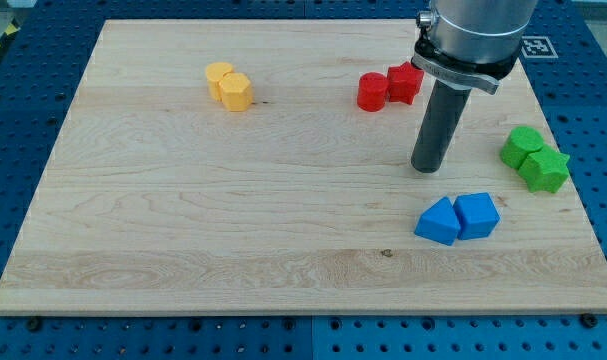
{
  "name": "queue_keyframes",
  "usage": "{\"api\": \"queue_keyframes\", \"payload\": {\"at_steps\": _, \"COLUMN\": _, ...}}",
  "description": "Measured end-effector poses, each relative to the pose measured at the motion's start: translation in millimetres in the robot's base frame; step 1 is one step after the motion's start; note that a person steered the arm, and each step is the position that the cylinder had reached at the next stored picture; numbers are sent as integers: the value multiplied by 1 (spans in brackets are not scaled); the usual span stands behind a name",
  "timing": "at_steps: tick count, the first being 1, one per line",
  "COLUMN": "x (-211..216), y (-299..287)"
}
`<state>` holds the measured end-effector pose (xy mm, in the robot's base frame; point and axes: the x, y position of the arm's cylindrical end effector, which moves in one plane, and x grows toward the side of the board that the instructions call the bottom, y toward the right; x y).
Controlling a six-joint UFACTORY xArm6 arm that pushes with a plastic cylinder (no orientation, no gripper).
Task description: Move your arm slightly upward
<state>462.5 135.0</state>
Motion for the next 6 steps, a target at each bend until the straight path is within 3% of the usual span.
{"api": "queue_keyframes", "payload": {"at_steps": 6, "x": -6, "y": 1}}
